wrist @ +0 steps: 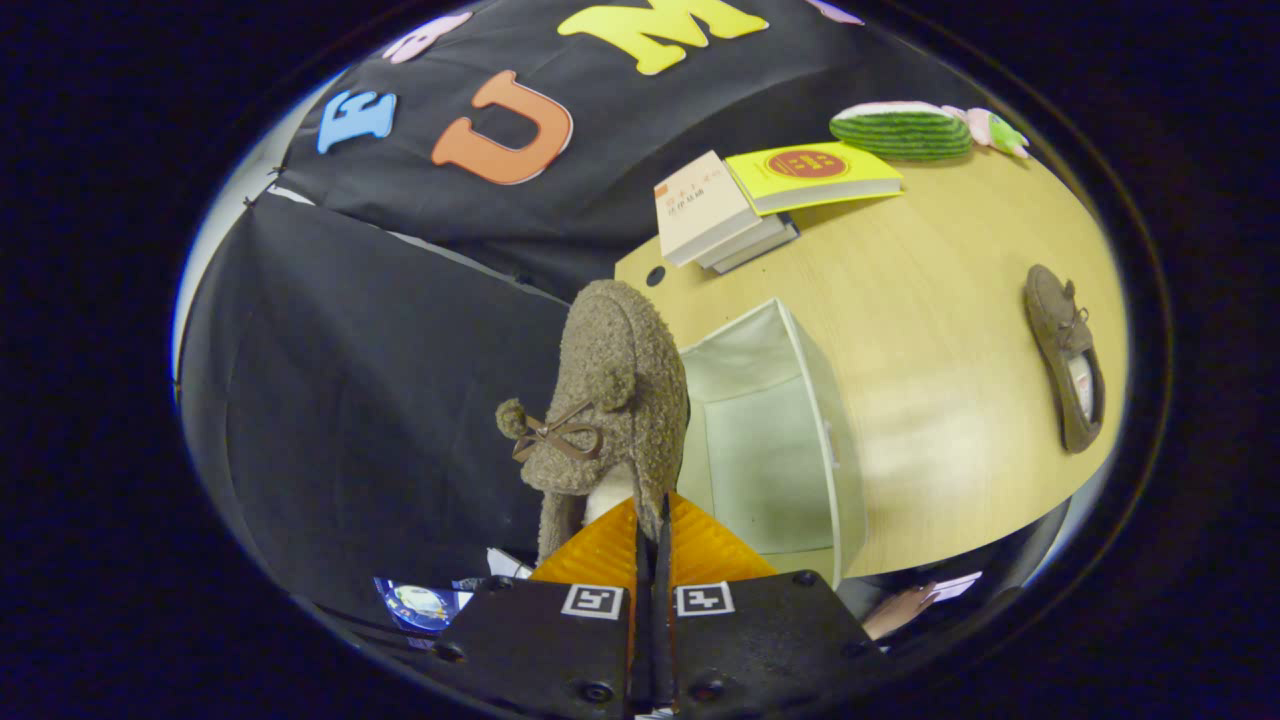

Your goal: Open the storage box then place both shoes into the box .Put the left shoe in first, then the right shoe, with the right side of both shoes facing outward in a uniform manner.

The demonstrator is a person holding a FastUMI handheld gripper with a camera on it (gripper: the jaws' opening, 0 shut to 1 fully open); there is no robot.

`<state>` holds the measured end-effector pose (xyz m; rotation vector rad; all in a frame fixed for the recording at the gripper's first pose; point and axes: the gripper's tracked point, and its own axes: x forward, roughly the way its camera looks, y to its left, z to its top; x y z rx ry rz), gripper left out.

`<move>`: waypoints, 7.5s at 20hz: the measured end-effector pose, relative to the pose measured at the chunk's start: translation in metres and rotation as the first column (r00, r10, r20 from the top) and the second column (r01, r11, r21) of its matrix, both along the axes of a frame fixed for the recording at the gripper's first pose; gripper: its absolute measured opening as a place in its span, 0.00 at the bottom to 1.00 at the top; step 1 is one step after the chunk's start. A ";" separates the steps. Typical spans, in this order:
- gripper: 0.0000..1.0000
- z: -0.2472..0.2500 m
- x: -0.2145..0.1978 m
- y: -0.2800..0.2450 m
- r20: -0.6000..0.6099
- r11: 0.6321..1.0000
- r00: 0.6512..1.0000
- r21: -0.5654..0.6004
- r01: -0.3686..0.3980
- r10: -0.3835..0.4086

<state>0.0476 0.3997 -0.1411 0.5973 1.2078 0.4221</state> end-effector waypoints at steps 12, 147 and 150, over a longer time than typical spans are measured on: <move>0.13 -0.083 -0.011 0.035 -0.150 0.999 0.989 -0.046 -0.023 0.015; 1.00 0.176 -0.069 -0.195 0.974 0.825 0.211 -0.183 0.534 0.080; 1.00 0.162 -0.071 -0.201 0.969 0.833 0.239 -0.182 0.522 0.062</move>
